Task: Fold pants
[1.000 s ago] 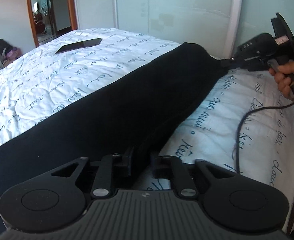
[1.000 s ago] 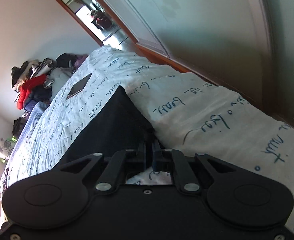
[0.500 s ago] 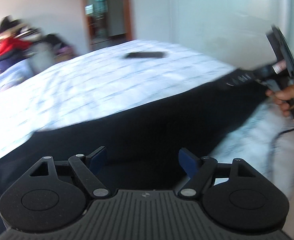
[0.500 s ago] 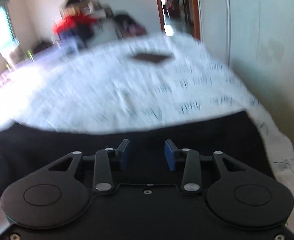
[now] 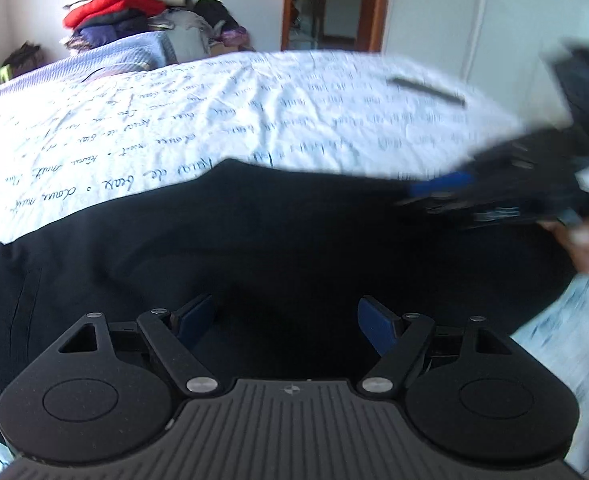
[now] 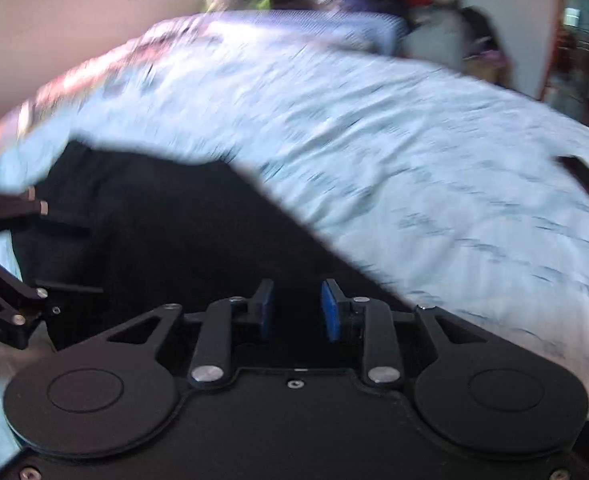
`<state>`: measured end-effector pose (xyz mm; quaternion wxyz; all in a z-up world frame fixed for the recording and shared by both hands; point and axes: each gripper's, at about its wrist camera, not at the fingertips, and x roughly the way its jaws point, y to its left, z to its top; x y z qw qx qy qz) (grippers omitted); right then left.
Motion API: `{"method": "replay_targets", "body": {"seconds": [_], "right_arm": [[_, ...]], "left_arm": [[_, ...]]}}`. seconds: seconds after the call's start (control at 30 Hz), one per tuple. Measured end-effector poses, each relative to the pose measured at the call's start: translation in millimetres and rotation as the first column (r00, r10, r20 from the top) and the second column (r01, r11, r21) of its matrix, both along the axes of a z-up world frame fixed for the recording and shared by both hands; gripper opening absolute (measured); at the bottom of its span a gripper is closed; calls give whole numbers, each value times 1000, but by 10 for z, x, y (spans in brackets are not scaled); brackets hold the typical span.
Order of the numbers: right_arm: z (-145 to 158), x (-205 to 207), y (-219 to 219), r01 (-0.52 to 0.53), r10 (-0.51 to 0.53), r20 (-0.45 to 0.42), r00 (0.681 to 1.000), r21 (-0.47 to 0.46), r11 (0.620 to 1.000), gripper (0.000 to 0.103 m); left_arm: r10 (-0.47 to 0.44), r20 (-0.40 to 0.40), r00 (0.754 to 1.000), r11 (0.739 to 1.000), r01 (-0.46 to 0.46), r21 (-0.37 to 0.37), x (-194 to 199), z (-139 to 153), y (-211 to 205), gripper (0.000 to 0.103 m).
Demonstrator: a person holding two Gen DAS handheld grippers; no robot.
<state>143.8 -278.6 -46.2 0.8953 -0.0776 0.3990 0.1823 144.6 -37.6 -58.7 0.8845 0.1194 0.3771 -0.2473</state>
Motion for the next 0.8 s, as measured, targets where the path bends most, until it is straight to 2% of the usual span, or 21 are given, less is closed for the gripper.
{"method": "replay_targets", "body": {"seconds": [0.03,0.07,0.1,0.13,0.17,0.23,0.3,0.37,0.43,0.47,0.5,0.53,0.57,0.63,0.7,0.77,0.8], "right_arm": [[-59,88,32,18,-17,28,999,-44,999,27],[-53,150,-7,61,-59,49,997,-39,997,29],[-20,246,-89,130,-130,51,990,-7,991,37],[53,278,-157,183,-183,71,981,14,983,35],[127,255,-188,202,-204,95,974,25,979,28],[265,150,-196,178,-185,107,977,66,982,28],[258,128,-93,112,-118,73,990,77,991,28],[93,222,66,56,-57,22,998,28,998,28],[-97,342,184,69,-64,52,997,-86,994,29],[-131,413,178,98,-90,84,992,-101,990,41],[-107,469,155,146,-136,101,985,-97,984,43],[-25,500,141,194,-183,113,977,-99,976,33],[48,505,150,193,-183,125,975,-71,979,19],[195,476,233,108,-110,111,988,26,994,19],[228,475,432,-10,6,71,997,69,998,19],[127,549,652,-96,96,9,995,75,992,19],[52,603,747,-108,108,-1,994,40,993,19]], "left_arm": [[-12,13,1000,999,12,30,-28,-50,-13,82],[-25,31,999,998,23,58,-62,-95,-40,84],[-39,49,998,996,35,81,-89,-111,-63,85],[-50,66,997,995,44,94,-123,-143,-62,87],[-54,72,996,995,48,91,-132,-147,-50,88],[-46,57,997,998,43,55,-99,-167,5,89],[-29,34,999,1000,29,9,-47,-176,61,92],[-12,17,1000,1000,13,-23,3,-179,81,93],[-7,19,1000,1000,8,-27,23,-161,77,93],[-8,20,1000,1000,9,-27,24,-148,76,93],[-7,21,1000,1000,7,-26,27,-132,73,93],[-6,20,1000,1000,6,-28,23,-116,84,93],[-7,21,1000,999,8,-34,17,-100,95,93],[-6,21,1000,999,7,-48,1,-89,129,94],[3,5,1000,998,-3,-60,20,-86,152,94],[16,-10,1000,997,-17,-78,24,-71,176,94],[23,-15,1000,996,-24,-88,21,-57,201,94]]}}
